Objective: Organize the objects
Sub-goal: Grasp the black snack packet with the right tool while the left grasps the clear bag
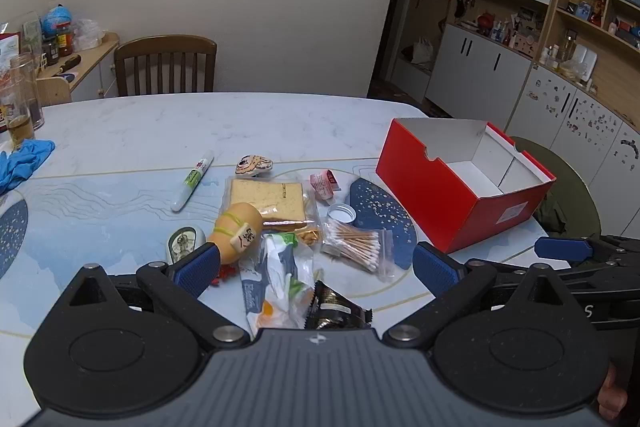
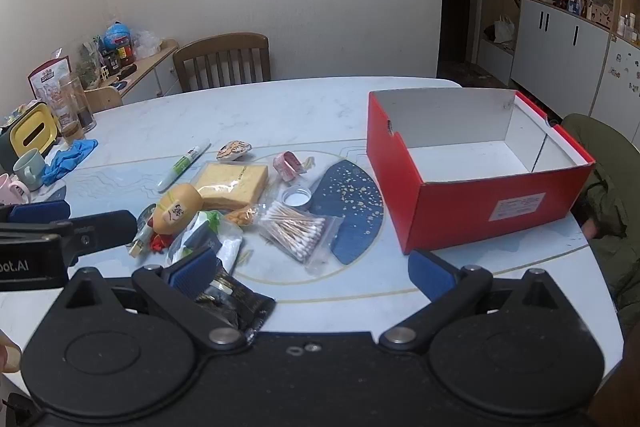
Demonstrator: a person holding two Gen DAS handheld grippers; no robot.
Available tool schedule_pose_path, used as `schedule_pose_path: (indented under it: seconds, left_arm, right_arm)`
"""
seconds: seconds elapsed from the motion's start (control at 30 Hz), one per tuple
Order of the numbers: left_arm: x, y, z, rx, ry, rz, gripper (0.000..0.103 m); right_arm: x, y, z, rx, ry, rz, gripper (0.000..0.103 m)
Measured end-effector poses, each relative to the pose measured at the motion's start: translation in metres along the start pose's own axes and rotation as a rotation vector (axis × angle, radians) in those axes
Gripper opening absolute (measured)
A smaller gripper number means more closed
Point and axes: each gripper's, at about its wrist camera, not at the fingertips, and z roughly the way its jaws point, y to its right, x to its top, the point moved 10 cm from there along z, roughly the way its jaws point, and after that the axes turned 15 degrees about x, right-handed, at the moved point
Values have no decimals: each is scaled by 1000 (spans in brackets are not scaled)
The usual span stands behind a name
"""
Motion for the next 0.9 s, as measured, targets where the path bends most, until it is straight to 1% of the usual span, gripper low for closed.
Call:
schedule_pose_path:
  seconds: [0.23, 0.43, 0.5, 0.7, 0.8, 0.9]
  left_arm:
    - [7, -12, 17, -19, -10, -3, 103]
    - [16, -39, 42, 29, -23, -20, 103]
    - [14, -45, 51, 29, -37, -15, 103]
    - [-5, -35, 78, -42, -119, 53, 103]
    - [-17, -25, 92, -67, -167, 82, 103]
    - [-28, -17, 107, -73, -212, 109, 102]
  right_arm:
    - [4, -8, 19, -6, -15, 4, 102]
    - [4, -13, 38, -8, -37, -2, 101]
    - [1, -16, 46, 19, -62, -10, 101]
    - [-19, -24, 76, 75, -172, -83, 99]
    - [-31, -29, 87, 94, -216, -120, 99]
    - [-40, -32, 98, 112, -249, -157, 99]
